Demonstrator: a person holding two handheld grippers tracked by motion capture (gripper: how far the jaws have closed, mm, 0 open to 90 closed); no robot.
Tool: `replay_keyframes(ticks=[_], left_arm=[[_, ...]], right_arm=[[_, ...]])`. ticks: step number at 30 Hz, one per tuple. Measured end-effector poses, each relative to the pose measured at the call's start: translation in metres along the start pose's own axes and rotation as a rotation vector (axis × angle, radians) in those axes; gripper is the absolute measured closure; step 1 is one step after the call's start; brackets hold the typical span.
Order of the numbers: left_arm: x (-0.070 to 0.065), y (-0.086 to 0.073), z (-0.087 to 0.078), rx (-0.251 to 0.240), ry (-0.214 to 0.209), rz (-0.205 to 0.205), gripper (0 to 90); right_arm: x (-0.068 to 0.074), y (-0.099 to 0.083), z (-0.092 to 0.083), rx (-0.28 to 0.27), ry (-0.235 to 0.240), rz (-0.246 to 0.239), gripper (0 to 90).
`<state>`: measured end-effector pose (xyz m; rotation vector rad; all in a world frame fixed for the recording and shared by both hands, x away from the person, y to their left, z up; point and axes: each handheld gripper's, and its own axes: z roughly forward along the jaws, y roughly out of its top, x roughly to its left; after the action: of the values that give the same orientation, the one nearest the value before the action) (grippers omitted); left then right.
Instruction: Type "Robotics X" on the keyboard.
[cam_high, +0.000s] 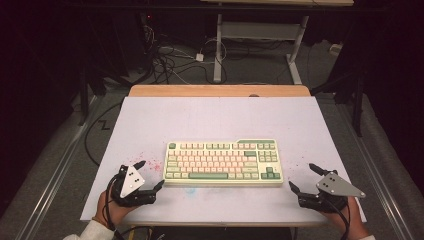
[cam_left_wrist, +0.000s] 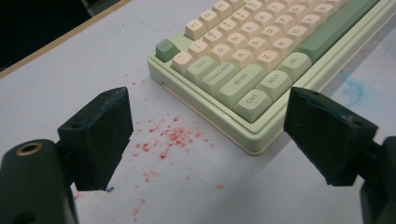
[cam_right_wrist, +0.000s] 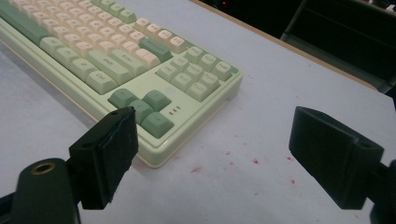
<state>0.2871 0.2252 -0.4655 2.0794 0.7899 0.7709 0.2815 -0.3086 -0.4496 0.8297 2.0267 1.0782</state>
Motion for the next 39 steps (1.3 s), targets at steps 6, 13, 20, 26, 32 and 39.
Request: replay_keyframes(ticks=[6,13,20,26,32,39], left_arm=[[-0.001,0.001,0.000,0.001,0.003,0.000,15.1],[0.000,-0.002,-0.006,-0.008,0.005,-0.009,15.1],[-0.001,-0.001,-0.008,-0.008,0.005,-0.013,15.3],[0.002,0.004,-0.007,-0.006,0.006,-0.030,17.6],[0.005,0.013,-0.002,-0.020,-0.003,-0.049,18.9],[0.004,0.030,0.011,-0.004,-0.024,-0.017,23.8]], right_arm=[[-0.001,0.001,-0.004,-0.017,0.003,0.009,16.3],[0.002,0.006,-0.005,-0.023,0.002,0.003,16.6],[0.001,0.013,-0.004,-0.056,0.023,0.011,34.6],[0.002,0.021,0.003,-0.054,0.050,-0.012,51.5],[0.007,0.031,0.014,-0.030,0.102,-0.024,71.2],[0.017,0.045,0.033,0.017,0.182,-0.046,90.0]])
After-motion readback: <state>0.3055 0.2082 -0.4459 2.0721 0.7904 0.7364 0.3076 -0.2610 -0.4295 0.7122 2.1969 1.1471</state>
